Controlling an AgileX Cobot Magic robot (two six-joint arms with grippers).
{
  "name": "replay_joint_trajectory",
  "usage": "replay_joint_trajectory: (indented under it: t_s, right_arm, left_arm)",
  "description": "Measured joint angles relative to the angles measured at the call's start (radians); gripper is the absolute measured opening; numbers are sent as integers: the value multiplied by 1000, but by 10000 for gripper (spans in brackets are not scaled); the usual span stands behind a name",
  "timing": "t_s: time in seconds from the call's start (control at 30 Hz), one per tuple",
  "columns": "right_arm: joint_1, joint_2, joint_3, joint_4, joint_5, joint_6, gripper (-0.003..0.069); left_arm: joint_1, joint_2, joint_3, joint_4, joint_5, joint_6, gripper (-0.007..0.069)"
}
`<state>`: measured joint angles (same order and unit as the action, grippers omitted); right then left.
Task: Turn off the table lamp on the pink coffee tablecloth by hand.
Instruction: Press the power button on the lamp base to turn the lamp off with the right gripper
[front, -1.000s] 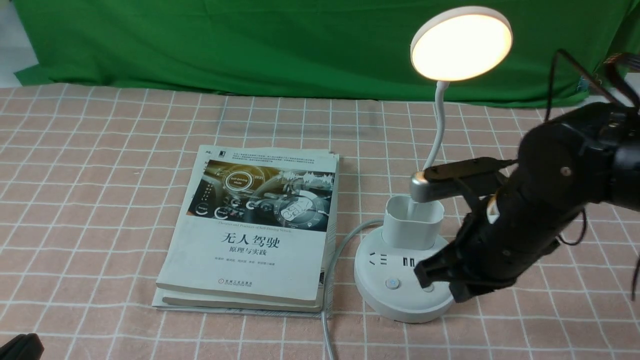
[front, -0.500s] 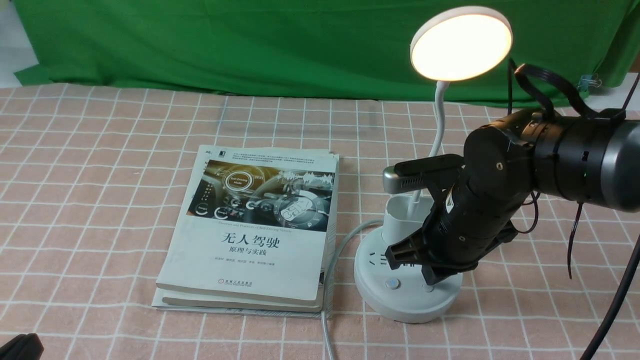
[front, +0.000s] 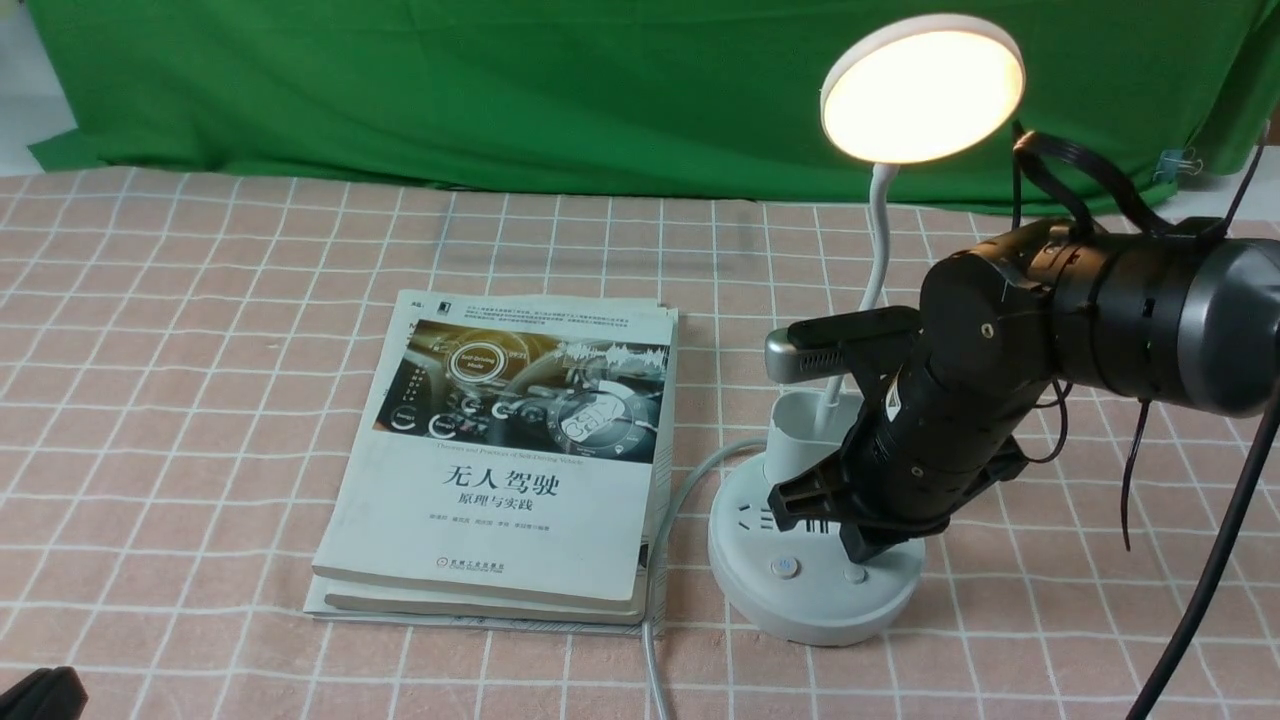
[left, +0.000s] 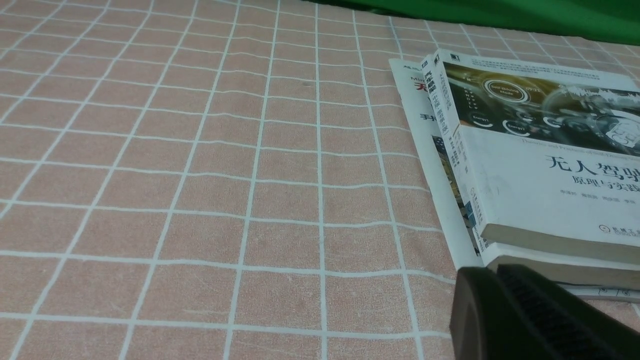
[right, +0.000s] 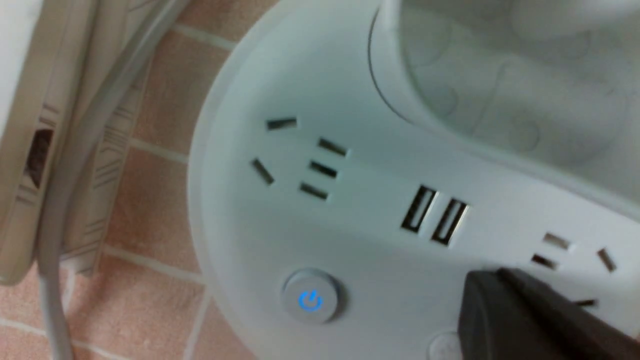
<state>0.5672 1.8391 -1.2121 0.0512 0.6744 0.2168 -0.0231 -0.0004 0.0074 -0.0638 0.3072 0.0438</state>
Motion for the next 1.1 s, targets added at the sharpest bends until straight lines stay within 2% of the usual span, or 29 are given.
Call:
replay_joint_trajectory:
  t_s: [0.2,0.4,1.1]
  right_arm:
    - [3,-76,19,2,3,0,42]
    - [11,-68,80,36,-61,0,42]
    - [11,-112,111,52,-106,-26,42]
  left_arm:
    - [0,0,0,0,0,0,6]
    - [0,0,0,0,0,0,6]
    - [0,0,0,0,0,0,6]
